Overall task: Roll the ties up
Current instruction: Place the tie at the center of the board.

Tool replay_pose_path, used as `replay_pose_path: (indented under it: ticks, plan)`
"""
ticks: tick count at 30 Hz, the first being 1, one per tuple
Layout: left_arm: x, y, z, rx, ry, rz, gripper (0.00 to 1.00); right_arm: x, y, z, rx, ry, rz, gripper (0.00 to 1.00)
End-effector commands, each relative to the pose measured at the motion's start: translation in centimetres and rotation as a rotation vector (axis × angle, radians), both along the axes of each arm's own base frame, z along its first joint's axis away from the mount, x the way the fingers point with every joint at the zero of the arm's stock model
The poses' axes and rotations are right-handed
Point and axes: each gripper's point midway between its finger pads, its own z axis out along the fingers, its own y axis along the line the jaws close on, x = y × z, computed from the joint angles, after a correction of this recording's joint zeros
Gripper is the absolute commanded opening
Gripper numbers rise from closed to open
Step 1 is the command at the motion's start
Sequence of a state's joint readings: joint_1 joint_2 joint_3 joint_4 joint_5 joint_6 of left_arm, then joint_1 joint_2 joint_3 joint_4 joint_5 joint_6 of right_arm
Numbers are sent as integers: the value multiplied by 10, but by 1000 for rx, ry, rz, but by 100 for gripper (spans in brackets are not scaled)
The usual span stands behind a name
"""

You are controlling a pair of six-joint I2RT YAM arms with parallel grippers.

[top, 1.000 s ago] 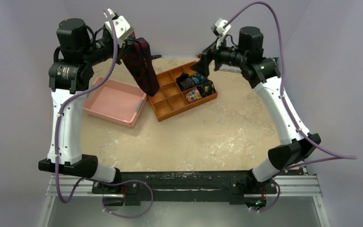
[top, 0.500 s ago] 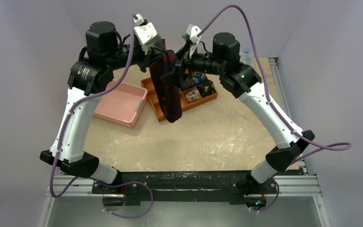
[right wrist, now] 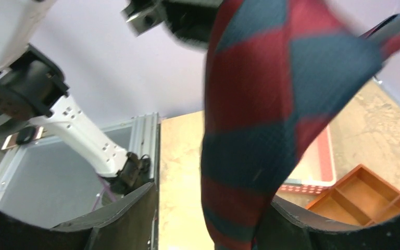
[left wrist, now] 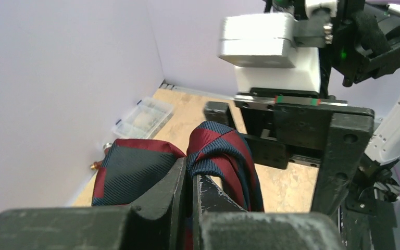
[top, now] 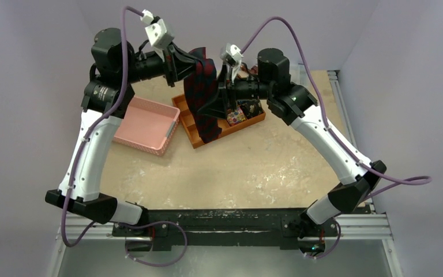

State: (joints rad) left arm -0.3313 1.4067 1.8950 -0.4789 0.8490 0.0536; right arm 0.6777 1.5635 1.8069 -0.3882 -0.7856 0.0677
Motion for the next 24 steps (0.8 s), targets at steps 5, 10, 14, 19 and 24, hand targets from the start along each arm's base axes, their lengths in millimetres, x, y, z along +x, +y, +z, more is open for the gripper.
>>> replay_pose_path:
  ticks: [5,10,14,19,24]
  plan:
    - [-18,-8,39,-147,-5,-157,0,-27,-3,28,99,1,94,65]
    - [-15,-9,40,-167,25,-151,0,-23,5,49,154,13,111,50]
    - [6,-5,29,-152,74,-56,0,-28,1,56,169,9,103,12]
    - [29,-4,11,-140,152,-3,0,-26,-9,70,199,1,50,0]
    - [54,-7,-16,-101,268,42,39,3,-50,81,232,41,-94,0]
